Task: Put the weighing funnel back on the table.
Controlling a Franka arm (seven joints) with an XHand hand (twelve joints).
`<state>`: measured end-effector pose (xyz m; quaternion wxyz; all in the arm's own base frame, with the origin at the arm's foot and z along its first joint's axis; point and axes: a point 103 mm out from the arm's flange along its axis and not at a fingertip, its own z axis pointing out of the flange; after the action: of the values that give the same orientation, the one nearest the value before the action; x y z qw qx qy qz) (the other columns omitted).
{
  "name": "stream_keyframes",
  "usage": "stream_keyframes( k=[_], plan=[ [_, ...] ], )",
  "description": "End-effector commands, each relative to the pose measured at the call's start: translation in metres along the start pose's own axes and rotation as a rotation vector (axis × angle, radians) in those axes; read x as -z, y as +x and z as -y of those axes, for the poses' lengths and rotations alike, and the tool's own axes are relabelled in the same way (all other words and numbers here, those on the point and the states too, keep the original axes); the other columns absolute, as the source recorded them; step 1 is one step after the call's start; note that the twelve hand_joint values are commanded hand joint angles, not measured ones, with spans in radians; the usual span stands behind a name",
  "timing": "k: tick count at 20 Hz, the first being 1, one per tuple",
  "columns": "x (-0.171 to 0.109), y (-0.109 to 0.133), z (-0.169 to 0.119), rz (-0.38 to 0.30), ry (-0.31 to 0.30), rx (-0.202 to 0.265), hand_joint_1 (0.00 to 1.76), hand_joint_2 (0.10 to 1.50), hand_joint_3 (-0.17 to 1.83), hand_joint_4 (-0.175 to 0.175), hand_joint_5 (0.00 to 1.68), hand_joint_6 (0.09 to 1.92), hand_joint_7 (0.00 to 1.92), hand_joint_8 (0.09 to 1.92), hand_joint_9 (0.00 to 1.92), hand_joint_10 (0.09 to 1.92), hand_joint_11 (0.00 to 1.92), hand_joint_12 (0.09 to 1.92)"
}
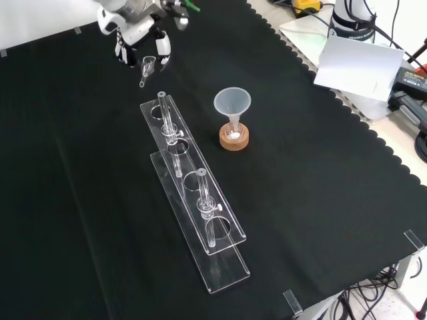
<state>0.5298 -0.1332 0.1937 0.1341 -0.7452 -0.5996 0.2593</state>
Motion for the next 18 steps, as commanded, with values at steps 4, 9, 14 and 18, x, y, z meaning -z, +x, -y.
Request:
stream_keyframes(
  k=[4,9,14,18],
  plan=[
    [-0.031,0.012,-0.030,0.034,-0.032,-0.005,1.10,0.65,0.76,0.175,1.17,0.89,0.57,0.66,0.84,0.39,0.76,1.09],
    [-0.044,0.027,-0.042,0.068,-0.037,0.007,1.10,0.65,0.76,0.175,1.17,0.90,0.57,0.66,0.84,0.39,0.77,1.08],
    [-0.050,0.037,-0.053,0.075,-0.031,0.023,1.10,0.65,0.76,0.175,1.17,0.90,0.57,0.66,0.84,0.39,0.77,1.08],
    [-0.051,0.044,-0.058,0.084,-0.031,0.032,1.10,0.65,0.76,0.175,1.17,0.90,0.57,0.66,0.84,0.39,0.77,1.08]
  ],
)
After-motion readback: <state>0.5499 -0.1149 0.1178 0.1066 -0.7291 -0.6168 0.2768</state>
